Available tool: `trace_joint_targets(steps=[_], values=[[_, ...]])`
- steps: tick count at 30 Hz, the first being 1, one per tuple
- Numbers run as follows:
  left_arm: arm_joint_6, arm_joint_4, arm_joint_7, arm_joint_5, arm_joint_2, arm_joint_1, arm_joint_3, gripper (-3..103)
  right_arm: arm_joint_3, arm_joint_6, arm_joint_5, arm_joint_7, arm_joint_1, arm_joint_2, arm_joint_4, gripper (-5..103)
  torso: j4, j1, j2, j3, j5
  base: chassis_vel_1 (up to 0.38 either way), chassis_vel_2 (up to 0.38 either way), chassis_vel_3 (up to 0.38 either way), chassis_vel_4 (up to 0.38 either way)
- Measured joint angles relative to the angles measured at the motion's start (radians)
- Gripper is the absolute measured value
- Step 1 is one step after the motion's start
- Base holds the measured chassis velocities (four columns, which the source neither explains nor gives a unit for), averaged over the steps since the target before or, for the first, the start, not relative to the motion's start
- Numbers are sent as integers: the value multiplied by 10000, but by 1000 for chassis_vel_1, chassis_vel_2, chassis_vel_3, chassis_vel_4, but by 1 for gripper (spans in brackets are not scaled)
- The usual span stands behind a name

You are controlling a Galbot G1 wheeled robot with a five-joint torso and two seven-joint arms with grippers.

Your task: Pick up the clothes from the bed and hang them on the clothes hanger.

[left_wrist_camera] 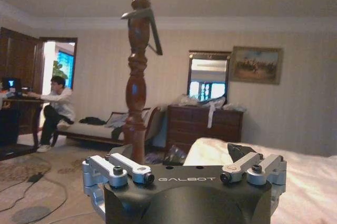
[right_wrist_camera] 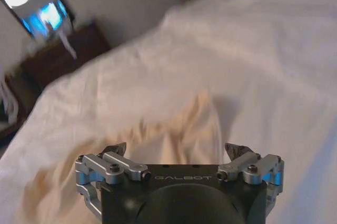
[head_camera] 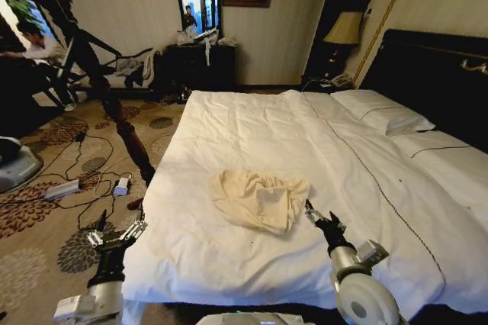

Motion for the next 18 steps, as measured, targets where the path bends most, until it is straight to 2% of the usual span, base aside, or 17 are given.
trace_joint_targets(steps=[3, 18], values=[[29, 111, -18, 114, -29, 9, -46, 100, -511, -458, 1116, 513, 463, -153, -132, 100, 0, 0, 0, 0, 0, 0, 0, 0, 0], [-78, -62, -7, 113, -145, 353, -207, 100, -1392, -403, 1613, 564, 2046, 542, -1593, 100, 1, 1, 0, 1, 2, 0, 0, 0, 0]])
